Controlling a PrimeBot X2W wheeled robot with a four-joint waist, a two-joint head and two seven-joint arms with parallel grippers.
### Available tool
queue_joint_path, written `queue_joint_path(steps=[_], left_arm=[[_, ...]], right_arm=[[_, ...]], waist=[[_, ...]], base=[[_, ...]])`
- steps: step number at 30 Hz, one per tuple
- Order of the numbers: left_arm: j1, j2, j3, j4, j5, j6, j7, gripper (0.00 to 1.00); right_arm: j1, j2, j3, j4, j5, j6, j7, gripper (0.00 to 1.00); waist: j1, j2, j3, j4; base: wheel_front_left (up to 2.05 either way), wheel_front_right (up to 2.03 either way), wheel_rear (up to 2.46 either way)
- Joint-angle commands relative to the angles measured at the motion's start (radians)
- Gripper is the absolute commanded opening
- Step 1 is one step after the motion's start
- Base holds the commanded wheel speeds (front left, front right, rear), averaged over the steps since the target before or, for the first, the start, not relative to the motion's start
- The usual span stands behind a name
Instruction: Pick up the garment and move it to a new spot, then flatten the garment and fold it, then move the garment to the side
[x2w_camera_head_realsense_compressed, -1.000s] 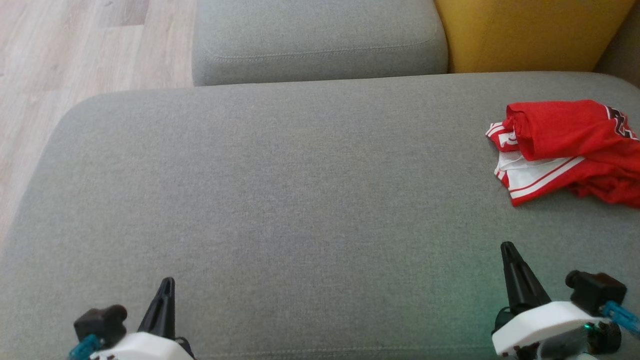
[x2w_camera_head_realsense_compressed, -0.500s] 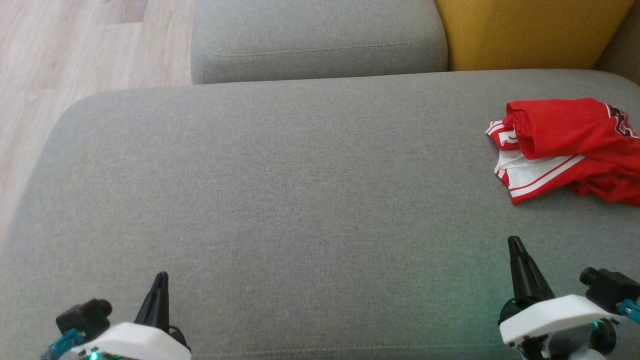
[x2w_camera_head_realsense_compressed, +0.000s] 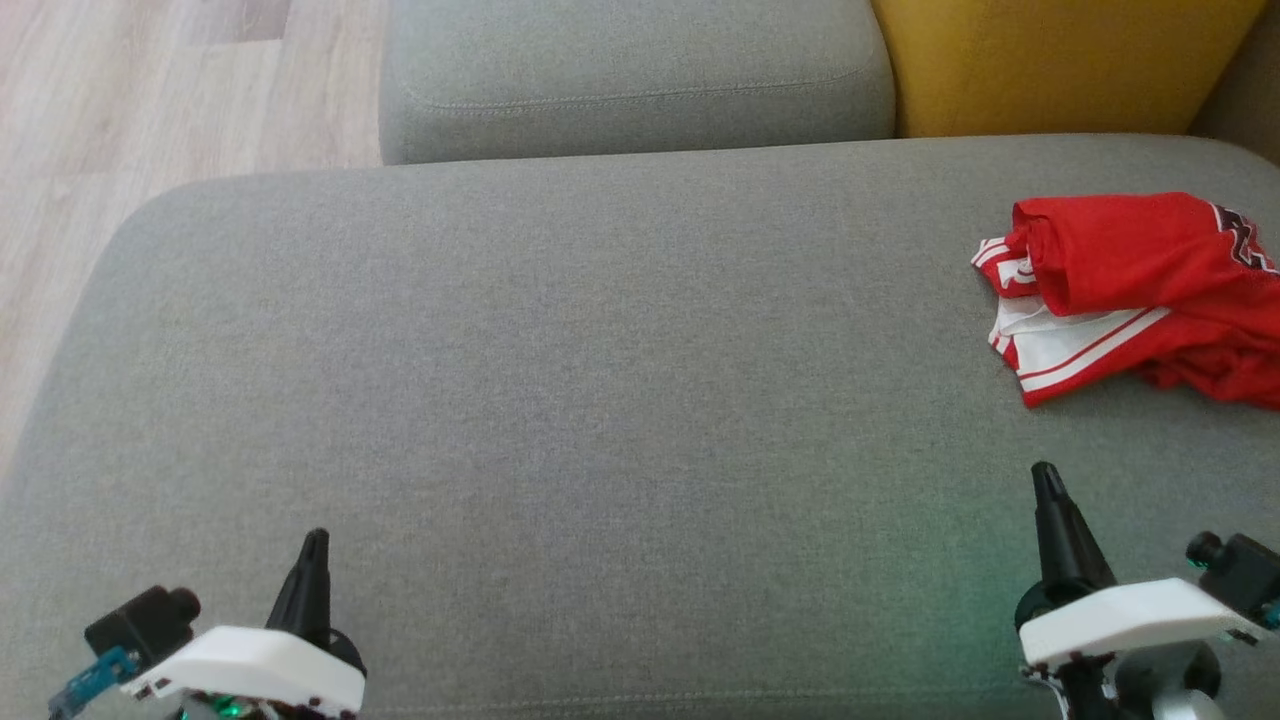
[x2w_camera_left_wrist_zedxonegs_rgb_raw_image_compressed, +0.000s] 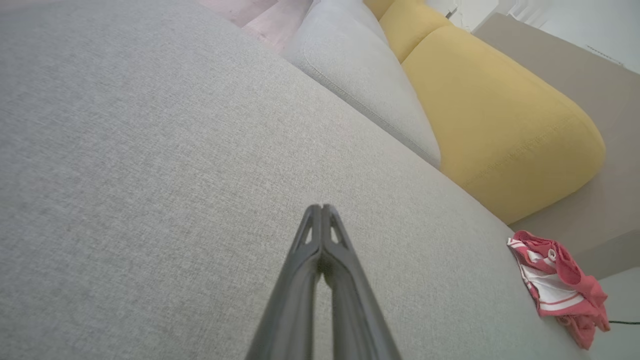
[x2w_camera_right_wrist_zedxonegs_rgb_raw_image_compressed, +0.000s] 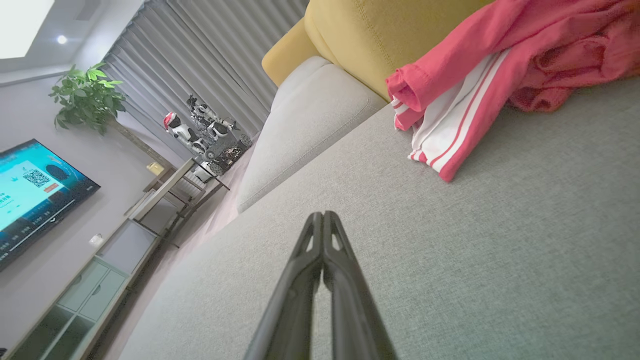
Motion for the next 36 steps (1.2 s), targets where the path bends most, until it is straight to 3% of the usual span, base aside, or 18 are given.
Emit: queue_joint_path(steps=[1, 36], left_arm=[[-0.058, 0.006, 0.031, -0.028, -0.024, -0.012, 0.006, 0.0], [-0.122, -0.048, 0.138, 0.006, -0.371, -0.08, 0.092, 0.0]], right_arm=[[-0.059, -0.02, 0.002, -0.026, 0.032, 0.003, 0.002, 0.0], [-0.116, -0.025, -0.031, 0.029, 0.438, 0.004, 0.024, 0.0]], waist=[[0.0, 0.0, 0.001, 0.0], [0.0, 0.0, 0.014, -0.004]], base=[[0.0, 0.0, 0.0], [0.0, 0.0, 0.0]])
